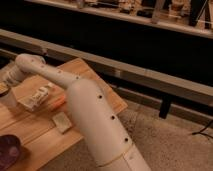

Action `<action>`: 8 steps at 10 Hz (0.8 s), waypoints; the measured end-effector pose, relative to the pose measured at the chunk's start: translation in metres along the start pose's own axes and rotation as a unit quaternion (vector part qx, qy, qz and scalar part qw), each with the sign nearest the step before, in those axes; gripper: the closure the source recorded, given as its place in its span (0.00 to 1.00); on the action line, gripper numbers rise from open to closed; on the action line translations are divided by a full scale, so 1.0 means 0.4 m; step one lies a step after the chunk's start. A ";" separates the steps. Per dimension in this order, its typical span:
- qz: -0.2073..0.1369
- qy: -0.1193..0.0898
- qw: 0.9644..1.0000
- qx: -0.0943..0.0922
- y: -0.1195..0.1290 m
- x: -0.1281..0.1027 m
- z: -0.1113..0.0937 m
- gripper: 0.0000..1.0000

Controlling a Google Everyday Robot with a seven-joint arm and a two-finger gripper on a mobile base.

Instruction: Place the eraser in the ceramic cup

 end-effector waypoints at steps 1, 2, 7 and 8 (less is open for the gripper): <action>-0.002 0.003 1.000 -0.002 0.002 0.002 0.000 0.74; -0.003 0.004 1.000 -0.002 0.003 0.001 -0.002 0.66; -0.005 0.005 1.000 -0.004 0.003 -0.001 -0.009 0.20; -0.006 0.005 1.000 -0.004 0.003 -0.001 -0.010 0.20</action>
